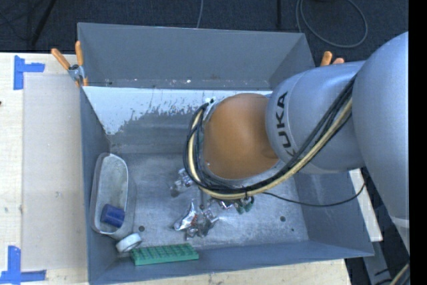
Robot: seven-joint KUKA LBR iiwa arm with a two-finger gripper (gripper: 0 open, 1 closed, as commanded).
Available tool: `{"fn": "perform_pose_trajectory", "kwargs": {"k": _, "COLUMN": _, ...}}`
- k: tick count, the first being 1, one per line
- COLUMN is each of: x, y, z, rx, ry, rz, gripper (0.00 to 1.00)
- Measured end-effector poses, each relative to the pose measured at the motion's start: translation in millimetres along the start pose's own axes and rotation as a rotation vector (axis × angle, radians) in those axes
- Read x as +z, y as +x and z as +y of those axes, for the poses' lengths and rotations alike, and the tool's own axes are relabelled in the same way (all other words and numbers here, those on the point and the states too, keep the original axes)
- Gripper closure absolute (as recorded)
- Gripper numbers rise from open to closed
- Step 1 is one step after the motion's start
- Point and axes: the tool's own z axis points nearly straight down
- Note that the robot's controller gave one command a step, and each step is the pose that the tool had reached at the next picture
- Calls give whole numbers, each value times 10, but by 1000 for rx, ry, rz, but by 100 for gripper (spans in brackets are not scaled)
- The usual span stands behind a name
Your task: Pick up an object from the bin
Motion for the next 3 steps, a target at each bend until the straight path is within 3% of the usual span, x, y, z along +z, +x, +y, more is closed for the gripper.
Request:
{"fn": "perform_pose_trajectory", "kwargs": {"k": 1, "x": 9, "y": 148, "z": -25, "rx": -158, "ry": -1, "rz": 4, "gripper": 0}}
{"fn": "perform_pose_trajectory", "kwargs": {"k": 2, "x": 288, "y": 253, "z": -148, "rx": -240, "ry": -1, "rz": -2, "gripper": 0}}
{"fn": "perform_pose_trajectory", "kwargs": {"k": 3, "x": 280, "y": 248, "z": -144, "rx": -235, "ry": -1, "rz": 0, "gripper": 0}}
